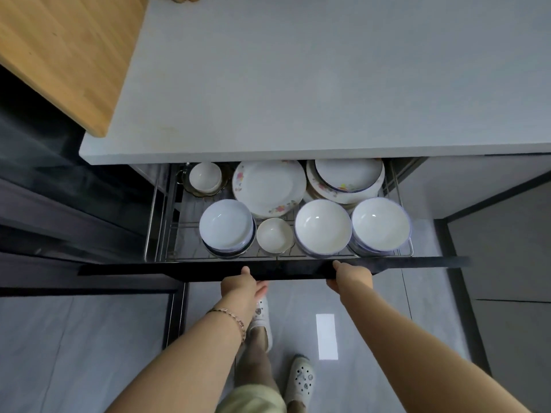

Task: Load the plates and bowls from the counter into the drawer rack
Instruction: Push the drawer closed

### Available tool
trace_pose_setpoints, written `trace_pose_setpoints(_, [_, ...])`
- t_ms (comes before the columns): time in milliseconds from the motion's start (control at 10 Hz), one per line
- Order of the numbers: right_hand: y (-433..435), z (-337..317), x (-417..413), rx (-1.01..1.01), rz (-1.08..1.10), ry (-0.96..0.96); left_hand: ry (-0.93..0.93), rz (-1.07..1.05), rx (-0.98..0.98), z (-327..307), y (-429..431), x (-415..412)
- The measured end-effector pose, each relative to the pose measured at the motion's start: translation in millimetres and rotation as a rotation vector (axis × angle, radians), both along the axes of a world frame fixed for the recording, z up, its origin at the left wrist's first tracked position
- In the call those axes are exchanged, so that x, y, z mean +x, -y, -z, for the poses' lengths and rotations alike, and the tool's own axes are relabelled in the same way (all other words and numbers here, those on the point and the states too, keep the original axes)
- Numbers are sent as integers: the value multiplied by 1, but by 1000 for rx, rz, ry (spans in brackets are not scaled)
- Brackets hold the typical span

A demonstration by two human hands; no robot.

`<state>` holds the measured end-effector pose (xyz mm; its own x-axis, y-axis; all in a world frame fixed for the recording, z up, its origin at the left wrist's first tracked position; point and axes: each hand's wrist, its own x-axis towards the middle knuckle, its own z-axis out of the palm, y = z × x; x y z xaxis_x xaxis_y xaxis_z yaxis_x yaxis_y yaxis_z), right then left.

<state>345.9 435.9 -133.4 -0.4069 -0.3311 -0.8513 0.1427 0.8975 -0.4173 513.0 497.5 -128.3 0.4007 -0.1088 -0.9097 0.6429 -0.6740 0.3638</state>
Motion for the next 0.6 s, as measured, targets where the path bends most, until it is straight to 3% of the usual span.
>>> trace_pose_setpoints(100, [30, -6, 8, 60, -233, -3, -17, 63, -45, -2, 29, 5])
trace_pose_setpoints(200, [59, -13, 16, -16, -62, 43, -73, 11, -26, -6, 64, 19])
trace_pose_setpoints(300, [87, -6, 21, -43, 275, 256, -142, -84, -11, -12, 102, 35])
trace_pose_setpoints(500, [124, -3, 42, -142, 296, 342, -280, -67, -144, -12, 150, 59])
trace_pose_setpoints(600, [145, -2, 47, -156, -79, 129, -311, -81, -182, -11, 169, 65])
